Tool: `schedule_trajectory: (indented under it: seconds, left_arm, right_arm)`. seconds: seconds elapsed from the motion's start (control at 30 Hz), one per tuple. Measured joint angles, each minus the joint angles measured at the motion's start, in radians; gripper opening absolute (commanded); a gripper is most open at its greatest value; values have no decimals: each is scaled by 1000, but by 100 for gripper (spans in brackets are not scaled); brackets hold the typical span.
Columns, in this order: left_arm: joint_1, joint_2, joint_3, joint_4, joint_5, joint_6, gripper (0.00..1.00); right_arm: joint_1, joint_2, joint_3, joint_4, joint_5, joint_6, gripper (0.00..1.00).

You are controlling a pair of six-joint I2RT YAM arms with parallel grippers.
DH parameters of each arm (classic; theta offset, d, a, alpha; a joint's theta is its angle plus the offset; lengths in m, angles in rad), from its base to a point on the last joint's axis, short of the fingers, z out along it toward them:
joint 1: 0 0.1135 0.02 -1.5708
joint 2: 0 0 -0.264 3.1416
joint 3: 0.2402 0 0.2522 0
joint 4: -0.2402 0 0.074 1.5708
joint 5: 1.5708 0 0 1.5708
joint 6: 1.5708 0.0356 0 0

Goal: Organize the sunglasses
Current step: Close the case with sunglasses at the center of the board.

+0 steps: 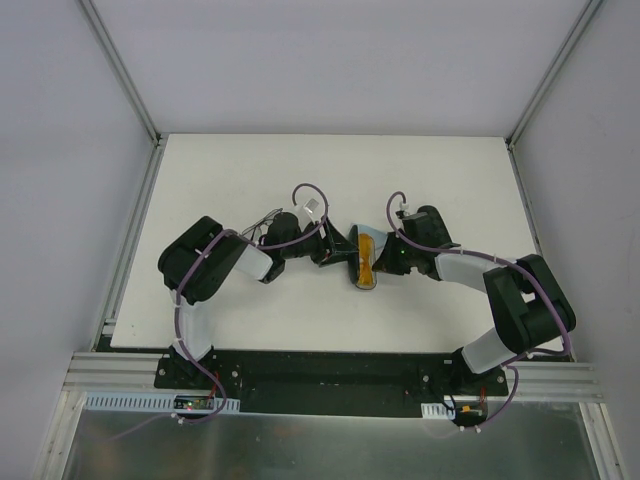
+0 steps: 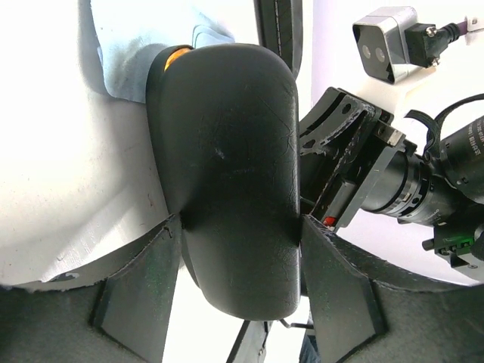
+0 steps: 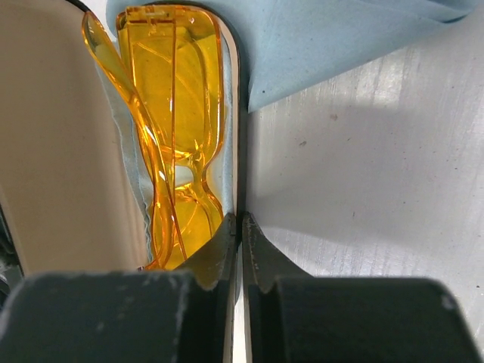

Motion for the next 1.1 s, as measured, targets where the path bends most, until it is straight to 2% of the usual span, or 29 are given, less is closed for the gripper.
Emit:
schedule_trajectory:
  seconds: [0.23,0.5,0.77,1.1]
  left_arm:
    - [0,5,23,-28,1,11,46]
    - [-9,4,91,-146,-9,74,42]
    - [-45,-22,213,-403,-82,196,40]
    - [-119,-27,396,-745,-244,352,38]
  right_arm:
    - [-3,0,0,0,13,0,1]
    - [-8,-5,0,-1,30,-3,1]
    - [-12,-8,0,-1,47,-5,1]
    - [-12,-12,0,-1,70,-7,1]
